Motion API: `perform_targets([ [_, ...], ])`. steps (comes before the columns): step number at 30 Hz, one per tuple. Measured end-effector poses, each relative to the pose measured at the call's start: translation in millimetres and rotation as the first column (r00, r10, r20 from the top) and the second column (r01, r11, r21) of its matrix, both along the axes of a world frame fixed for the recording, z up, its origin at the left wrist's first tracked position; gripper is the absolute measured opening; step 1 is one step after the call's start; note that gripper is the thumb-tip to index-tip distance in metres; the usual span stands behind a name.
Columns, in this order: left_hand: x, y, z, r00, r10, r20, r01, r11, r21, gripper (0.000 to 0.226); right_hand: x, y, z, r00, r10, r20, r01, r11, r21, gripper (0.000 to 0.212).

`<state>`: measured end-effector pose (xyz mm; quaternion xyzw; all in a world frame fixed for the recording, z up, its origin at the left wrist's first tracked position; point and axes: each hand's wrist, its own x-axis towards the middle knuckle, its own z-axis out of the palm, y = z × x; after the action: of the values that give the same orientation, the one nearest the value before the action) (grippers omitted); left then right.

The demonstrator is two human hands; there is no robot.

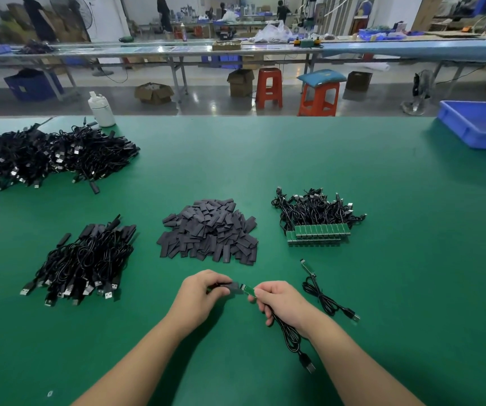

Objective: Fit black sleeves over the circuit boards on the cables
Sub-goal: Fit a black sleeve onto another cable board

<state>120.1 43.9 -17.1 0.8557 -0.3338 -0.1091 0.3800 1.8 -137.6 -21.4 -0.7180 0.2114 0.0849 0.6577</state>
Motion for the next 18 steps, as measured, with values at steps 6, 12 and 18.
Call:
perform_targets([
  [6,-4.5,-2.0,4.0,0.999,-0.029,0.019,0.03,0.999,-0.03,0.017,0.8,0.2,-1.6,1.0,0.01,0.002,-0.01,1.0,-0.001,0.026],
  [12,-6.0,-2.5,2.8,0.999,-0.012,0.048,0.014,0.998,-0.054,0.014,-0.3,0.4,-1.0,1.0,0.0,0.007,0.0,1.0,-0.004,0.026],
  [18,-5.1,0.8,2.6,0.997,-0.018,0.075,0.019,1.0,-0.012,0.014,-0.6,0.6,0.5,1.0,0.004,0.007,-0.004,1.0,-0.01,0.026],
])
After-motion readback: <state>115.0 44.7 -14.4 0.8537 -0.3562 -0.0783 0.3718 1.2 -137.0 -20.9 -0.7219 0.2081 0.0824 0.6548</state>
